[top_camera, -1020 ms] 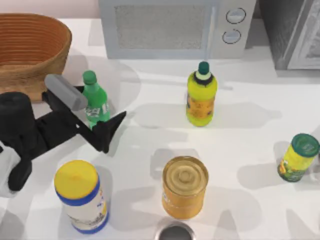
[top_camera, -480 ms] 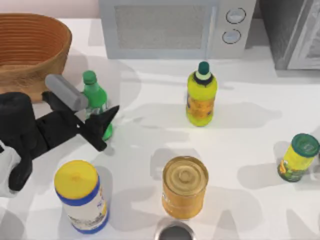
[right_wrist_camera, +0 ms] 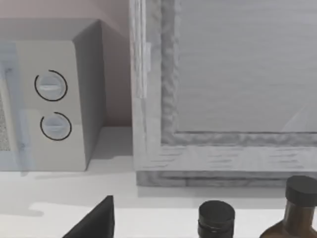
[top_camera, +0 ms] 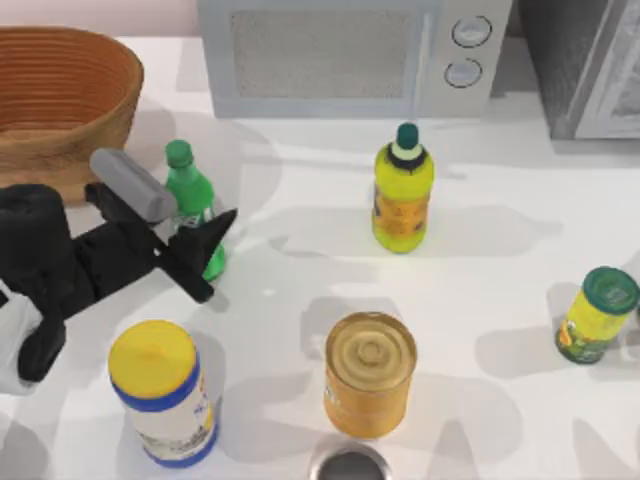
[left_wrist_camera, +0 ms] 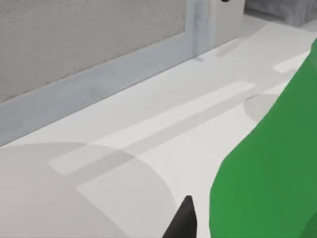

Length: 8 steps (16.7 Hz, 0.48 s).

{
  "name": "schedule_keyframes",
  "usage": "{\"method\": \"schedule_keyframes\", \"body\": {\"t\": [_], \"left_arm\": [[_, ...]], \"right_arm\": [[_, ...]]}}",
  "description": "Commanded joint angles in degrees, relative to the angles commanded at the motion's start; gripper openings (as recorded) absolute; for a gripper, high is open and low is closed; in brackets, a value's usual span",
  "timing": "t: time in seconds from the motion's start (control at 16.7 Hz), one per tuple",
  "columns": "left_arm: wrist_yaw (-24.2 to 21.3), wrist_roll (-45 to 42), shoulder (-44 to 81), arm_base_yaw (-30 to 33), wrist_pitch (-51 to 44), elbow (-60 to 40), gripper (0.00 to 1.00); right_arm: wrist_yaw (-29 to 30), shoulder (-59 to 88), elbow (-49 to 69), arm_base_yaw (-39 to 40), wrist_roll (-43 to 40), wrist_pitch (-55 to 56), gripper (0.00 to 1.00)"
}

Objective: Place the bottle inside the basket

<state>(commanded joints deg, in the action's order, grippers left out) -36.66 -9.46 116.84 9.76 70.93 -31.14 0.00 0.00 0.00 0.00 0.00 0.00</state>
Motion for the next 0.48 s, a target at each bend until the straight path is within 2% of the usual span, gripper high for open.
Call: {"method": "schedule_keyframes", "body": {"t": [0.48], "left_arm": [[0.04, -0.17, -0.76, 0.39, -0.76, -0.43, 0.0]], "right_arm": [[0.0, 0.0, 0.0, 0.0, 0.0, 0.0, 1.0]]}}
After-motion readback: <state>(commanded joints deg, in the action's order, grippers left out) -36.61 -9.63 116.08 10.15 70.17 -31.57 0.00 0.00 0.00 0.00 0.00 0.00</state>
